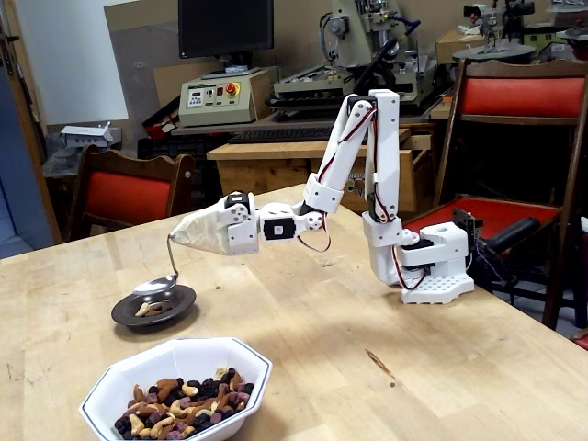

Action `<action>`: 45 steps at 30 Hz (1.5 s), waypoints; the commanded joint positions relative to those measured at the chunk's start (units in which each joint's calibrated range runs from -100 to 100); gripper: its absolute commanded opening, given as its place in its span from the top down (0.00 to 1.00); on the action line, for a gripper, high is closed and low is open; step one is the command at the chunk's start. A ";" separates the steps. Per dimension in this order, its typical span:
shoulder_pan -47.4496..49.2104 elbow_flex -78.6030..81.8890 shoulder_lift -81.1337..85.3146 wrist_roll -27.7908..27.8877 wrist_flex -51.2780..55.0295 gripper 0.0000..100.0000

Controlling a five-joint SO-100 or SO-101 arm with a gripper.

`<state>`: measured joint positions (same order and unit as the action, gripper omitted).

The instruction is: Use spoon to take food

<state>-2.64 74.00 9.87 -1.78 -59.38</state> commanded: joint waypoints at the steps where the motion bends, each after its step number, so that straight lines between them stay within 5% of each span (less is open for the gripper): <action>1: 0.49 -1.08 3.86 -0.59 -0.47 0.96; 27: 8.27 -0.02 13.88 -0.20 -0.39 0.96; 45: 8.27 20.51 29.02 -0.15 -0.39 0.96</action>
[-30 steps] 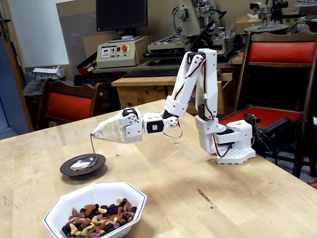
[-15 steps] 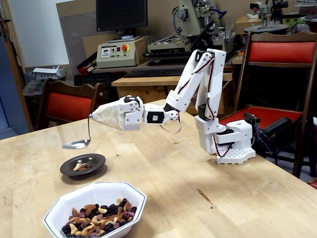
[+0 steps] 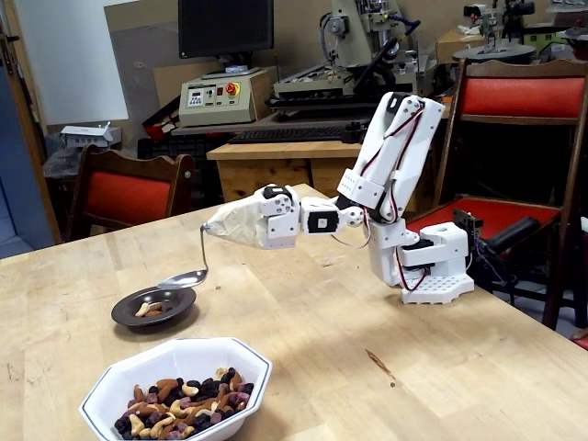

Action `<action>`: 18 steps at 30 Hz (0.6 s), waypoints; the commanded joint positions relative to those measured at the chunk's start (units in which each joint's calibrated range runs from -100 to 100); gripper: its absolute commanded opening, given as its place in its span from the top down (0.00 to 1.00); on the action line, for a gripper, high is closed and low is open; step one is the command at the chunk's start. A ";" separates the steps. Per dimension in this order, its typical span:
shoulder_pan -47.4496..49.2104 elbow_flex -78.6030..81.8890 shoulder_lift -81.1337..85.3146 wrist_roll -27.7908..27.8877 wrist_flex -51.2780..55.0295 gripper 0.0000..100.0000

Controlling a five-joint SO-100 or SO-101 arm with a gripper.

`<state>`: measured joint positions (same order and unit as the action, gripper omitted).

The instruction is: Use spoon to take food

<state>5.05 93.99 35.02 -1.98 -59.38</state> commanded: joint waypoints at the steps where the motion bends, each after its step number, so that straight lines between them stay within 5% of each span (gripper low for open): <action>1: 0.57 0.52 4.13 0.10 -0.31 0.96; 9: 2.06 0.34 4.13 6.20 -0.31 0.96; 18: 10.65 0.34 4.90 3.57 -0.39 0.96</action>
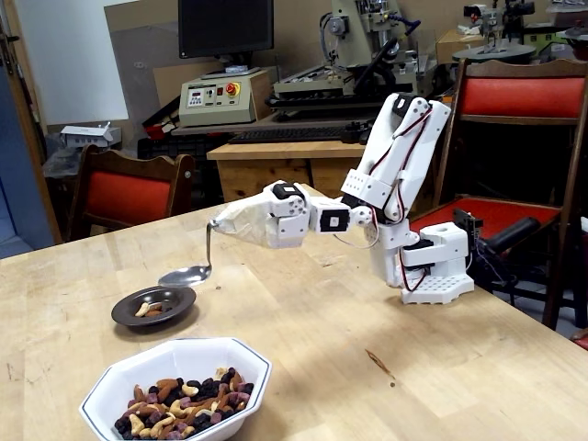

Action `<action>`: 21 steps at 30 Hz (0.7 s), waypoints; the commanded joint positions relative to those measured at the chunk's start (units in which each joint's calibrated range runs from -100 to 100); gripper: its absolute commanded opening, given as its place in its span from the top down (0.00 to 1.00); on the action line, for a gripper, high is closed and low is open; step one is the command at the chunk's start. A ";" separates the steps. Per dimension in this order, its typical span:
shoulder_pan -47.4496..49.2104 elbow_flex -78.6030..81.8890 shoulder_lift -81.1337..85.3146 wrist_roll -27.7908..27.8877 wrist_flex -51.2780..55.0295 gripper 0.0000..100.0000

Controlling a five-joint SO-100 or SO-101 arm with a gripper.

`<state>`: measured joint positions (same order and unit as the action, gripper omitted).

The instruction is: Use spoon to take food

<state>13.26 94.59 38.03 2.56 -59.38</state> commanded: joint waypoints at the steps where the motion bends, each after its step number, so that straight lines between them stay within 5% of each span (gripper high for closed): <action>1: 2.81 -0.26 1.90 -1.32 -0.39 0.96; 21: -0.82 -0.44 1.90 -2.83 -0.39 0.96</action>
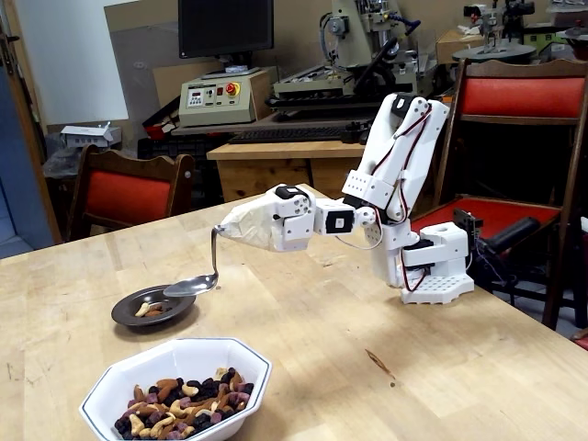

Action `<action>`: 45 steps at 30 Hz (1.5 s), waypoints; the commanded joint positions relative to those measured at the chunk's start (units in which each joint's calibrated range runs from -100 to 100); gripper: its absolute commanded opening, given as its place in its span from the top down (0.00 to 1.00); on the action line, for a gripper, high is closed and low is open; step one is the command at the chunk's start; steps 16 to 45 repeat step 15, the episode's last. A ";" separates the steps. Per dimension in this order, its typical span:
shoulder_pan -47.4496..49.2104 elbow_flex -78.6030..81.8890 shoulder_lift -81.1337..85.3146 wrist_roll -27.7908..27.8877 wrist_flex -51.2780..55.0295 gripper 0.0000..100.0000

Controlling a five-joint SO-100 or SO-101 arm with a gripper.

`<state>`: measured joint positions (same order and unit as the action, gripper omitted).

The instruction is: Use spoon to take food

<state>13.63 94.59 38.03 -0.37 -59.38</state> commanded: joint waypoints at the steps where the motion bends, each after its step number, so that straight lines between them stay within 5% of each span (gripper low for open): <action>1: -1.48 -0.44 1.90 0.10 -0.39 0.96; 15: -5.40 -12.29 1.13 0.20 6.81 0.96; 45: -5.40 -12.29 1.13 0.20 6.81 0.96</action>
